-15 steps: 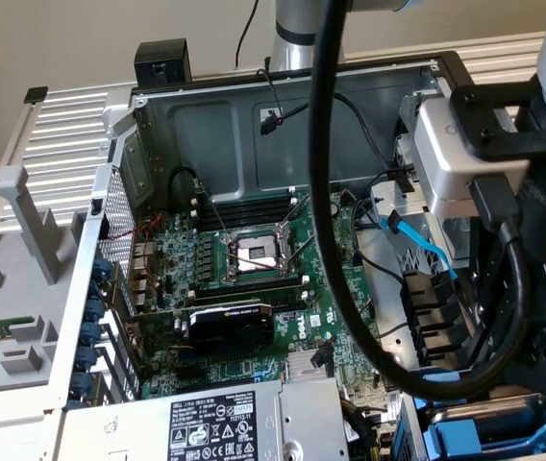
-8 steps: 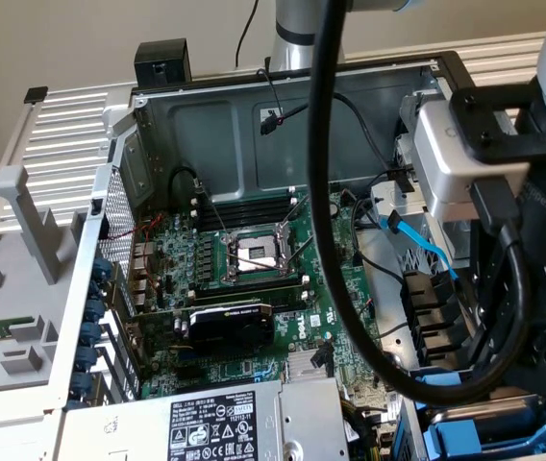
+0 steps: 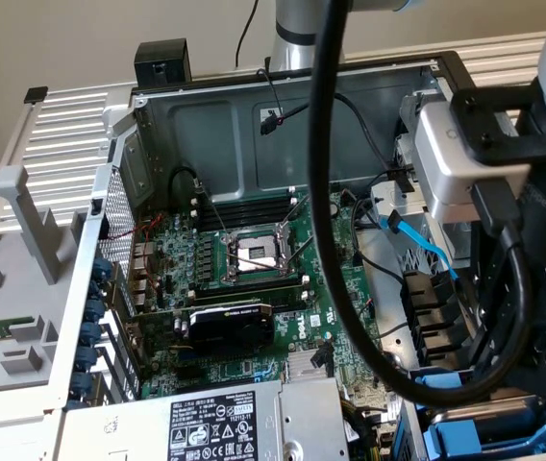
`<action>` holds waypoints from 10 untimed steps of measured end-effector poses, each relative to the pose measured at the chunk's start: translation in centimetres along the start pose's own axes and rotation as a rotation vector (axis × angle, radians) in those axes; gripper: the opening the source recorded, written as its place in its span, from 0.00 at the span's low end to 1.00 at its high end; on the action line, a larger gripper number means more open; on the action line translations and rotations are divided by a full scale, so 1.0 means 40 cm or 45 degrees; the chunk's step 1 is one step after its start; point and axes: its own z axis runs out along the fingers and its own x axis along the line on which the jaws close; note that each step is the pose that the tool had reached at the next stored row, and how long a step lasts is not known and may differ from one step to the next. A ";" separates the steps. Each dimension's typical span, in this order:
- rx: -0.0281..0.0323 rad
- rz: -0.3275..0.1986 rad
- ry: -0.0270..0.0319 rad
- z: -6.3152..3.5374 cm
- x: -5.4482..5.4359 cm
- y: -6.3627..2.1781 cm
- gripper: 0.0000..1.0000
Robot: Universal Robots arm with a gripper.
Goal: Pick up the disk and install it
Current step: 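Insert the second disk wire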
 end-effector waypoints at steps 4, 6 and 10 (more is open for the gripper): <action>0.0000 0.000 0.0001 0.000 0.000 -0.001 0.16; 0.0001 0.000 0.0001 0.000 0.001 -0.001 0.16; 0.0001 -0.001 -0.0073 -0.007 0.000 0.000 0.16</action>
